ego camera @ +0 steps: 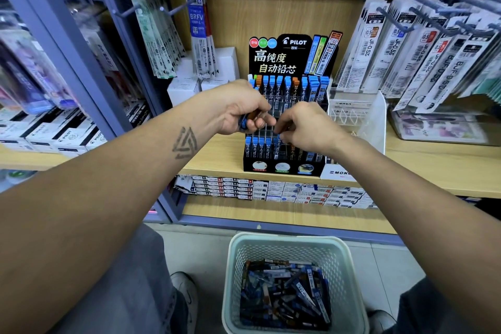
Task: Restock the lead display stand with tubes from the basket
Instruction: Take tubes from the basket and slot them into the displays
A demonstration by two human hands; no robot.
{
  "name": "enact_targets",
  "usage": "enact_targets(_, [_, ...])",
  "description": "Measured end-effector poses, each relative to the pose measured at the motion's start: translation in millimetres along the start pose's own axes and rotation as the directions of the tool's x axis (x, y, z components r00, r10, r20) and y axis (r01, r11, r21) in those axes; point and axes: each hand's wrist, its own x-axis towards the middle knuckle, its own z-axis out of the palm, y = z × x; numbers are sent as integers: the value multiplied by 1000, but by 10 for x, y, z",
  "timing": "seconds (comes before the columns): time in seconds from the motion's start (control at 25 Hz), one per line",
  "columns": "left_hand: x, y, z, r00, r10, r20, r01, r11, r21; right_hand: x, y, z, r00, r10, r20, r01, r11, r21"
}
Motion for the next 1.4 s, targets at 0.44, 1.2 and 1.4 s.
enact_targets(0.44, [76,-37,42,998,-45,38,46,998,-38,-27,68,-71,997,40,-67,-35,996,80])
enact_targets(1.2, [-6,-55,102,982,-83,171,100,990,-95,-1,98,-60,990,141,-12,-79,623,778])
enact_targets(1.4, [-37,-65,141,974,-79,211,101,990,-97,-77,207,-148,974,226,12,-126,496,859])
